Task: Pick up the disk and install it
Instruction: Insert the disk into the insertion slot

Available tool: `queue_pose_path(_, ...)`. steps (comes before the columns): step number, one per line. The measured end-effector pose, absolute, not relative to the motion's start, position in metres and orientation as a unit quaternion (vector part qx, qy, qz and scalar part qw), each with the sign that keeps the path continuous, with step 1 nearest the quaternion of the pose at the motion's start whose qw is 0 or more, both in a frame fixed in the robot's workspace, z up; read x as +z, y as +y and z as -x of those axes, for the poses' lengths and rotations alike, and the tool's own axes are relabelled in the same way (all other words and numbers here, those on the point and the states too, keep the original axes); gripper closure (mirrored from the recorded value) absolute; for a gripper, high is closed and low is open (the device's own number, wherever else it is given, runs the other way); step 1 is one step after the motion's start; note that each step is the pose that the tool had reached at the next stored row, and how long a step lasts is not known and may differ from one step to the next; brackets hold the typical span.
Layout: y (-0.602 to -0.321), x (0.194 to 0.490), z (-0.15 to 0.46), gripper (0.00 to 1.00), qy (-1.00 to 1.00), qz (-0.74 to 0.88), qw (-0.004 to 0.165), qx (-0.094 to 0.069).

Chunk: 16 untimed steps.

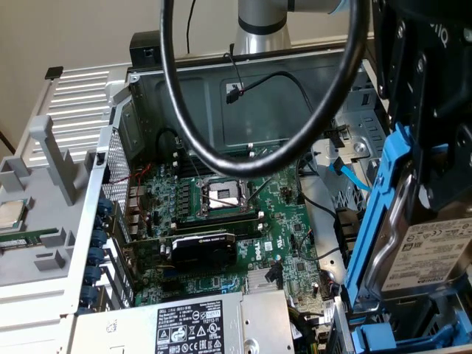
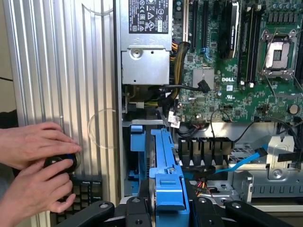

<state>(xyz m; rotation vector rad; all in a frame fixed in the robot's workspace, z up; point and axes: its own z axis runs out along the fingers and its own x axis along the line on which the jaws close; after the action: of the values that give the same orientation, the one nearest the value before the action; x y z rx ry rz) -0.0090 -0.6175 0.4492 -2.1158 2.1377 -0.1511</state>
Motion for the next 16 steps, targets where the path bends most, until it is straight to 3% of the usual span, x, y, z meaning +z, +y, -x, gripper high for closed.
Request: queue_pose_path(16, -0.6191, 0.4467, 0.0111, 0.63, 0.708, 0.701, 0.066, -0.05)
